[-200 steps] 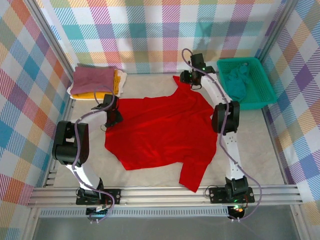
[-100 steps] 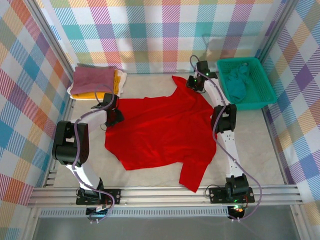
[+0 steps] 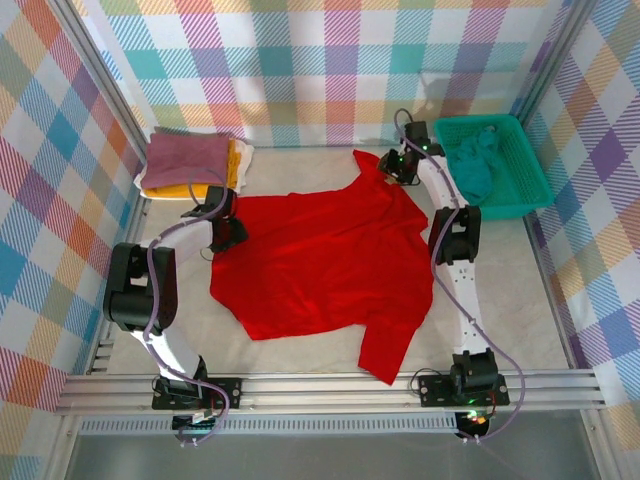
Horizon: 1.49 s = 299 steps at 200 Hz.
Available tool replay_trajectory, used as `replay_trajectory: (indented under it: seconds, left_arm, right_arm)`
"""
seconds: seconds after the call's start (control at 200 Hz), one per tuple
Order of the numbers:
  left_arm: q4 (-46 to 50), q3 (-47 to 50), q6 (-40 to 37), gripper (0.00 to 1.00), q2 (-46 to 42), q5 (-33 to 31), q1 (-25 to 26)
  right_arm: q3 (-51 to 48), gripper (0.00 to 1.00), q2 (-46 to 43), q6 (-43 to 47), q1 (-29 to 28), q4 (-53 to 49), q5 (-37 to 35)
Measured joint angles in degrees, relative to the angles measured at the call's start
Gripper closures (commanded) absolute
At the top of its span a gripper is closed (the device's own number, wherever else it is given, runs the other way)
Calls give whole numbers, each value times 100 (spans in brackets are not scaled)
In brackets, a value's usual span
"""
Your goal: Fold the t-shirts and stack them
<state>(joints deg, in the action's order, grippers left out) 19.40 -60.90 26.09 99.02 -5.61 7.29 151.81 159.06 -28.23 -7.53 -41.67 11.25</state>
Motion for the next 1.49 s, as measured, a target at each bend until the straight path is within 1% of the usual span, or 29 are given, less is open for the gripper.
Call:
replay_trajectory:
  seconds: [0.075,0.165,0.255,0.34,0.51,0.69,0.72,0.795,0.86,0.905,0.935,0.97,1.035,1.11,1.14,1.15,1.205,1.405,1.495]
  left_arm:
    - [4,0,0,48,-15,0,0]
    - [4,0,0,48,-20,2,0]
    - [4,0,-2,47,-20,15,0]
    - [4,0,-7,46,-20,46,0]
    - [7,0,-24,46,-20,109,0]
    - [4,0,-24,45,-20,219,0]
    - [4,0,-24,45,-20,245,0]
    - [0,0,-22,45,-20,308,0]
    - [0,0,-22,45,-17,345,0]
    - [-2,0,-22,45,-17,363,0]
    - [-2,0,-22,45,-13,369,0]
    - [-2,0,-22,45,-9,382,0]
    - [-2,0,-22,45,2,407,0]
    - [0,0,-22,45,7,415,0]
    - [0,0,-22,44,9,415,-2]
    - [-2,0,-22,45,13,415,-2]
    - [0,0,-22,44,22,411,-2]
    - [-2,0,-17,44,35,404,-2]
    - [-2,0,-15,44,37,404,-2]
  right_arm:
    - [-173,47,-203,289,-17,9,-186]
    - [-372,46,-468,761,-153,96,-546]
    - [-378,44,-570,1303,-442,236,-975]
    - [-247,47,-549,1788,-756,234,-1384]
    - [39,57,-442,2522,-1268,197,-1978]
    - [157,56,-240,3056,-1331,168,-2393]
    - [195,54,-181,3143,-1316,168,-2479]
    - [240,56,-28,3344,-1300,170,-2667]
    - [249,59,94,3482,-1287,166,-2774]
    - [249,64,164,3558,-1266,153,-2824]
    - [249,68,208,3626,-1255,149,-2855]
    - [254,77,245,3672,-1244,177,-2879]
    - [302,86,254,3744,-1246,186,-2942]
    - [332,89,254,3773,-1246,192,-3012]
    - [339,93,254,3779,-1246,201,-3032]
    - [341,95,254,3777,-1246,201,-3036]
    - [341,100,254,3805,-1246,205,-3056]
    - [343,100,247,3740,-1228,221,-3003]
    - [343,100,212,3567,-1169,205,-2780]
